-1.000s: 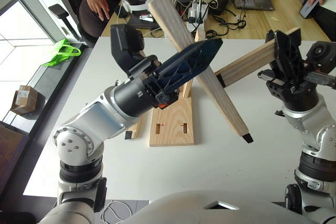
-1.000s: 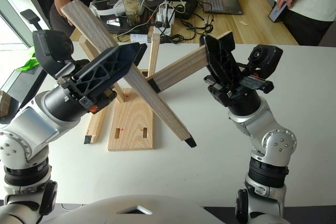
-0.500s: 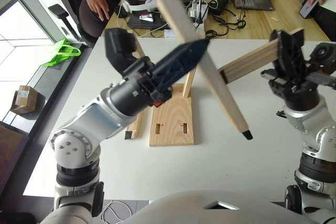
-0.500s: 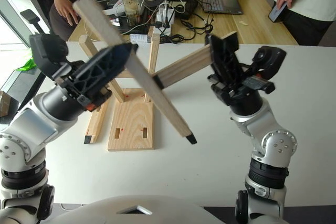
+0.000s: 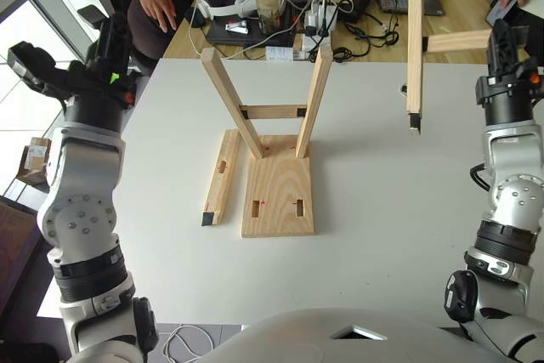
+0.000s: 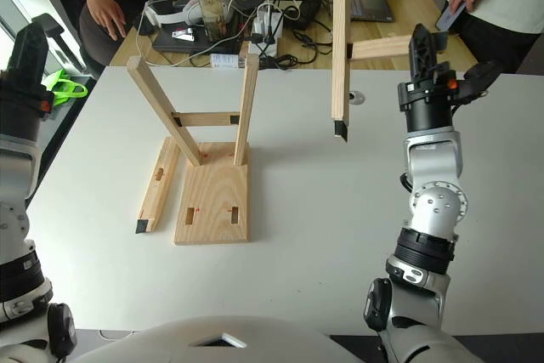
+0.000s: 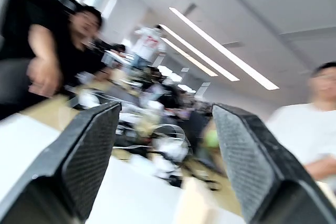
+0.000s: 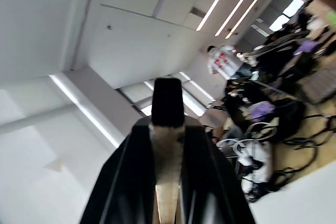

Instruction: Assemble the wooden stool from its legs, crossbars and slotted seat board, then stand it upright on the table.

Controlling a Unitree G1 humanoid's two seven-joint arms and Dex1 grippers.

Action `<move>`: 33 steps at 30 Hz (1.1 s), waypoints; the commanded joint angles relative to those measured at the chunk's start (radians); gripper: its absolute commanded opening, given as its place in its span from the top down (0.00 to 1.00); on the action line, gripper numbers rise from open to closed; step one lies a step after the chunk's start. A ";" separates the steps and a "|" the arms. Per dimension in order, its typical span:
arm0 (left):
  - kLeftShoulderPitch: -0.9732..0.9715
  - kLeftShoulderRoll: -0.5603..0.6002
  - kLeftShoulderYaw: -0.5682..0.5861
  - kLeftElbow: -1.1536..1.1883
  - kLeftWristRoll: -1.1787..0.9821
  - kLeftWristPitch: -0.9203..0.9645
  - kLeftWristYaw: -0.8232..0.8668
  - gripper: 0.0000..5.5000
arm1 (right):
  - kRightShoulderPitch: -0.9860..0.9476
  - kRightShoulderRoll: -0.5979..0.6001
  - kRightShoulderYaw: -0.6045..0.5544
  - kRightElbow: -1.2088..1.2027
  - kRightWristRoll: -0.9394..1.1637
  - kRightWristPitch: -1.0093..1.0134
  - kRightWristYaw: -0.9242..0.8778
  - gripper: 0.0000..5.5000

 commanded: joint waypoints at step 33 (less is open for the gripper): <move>0.052 -0.282 -0.210 0.202 0.951 -0.101 -0.006 0.44 | 0.101 0.165 0.308 0.131 -0.956 -0.050 -0.197 0.93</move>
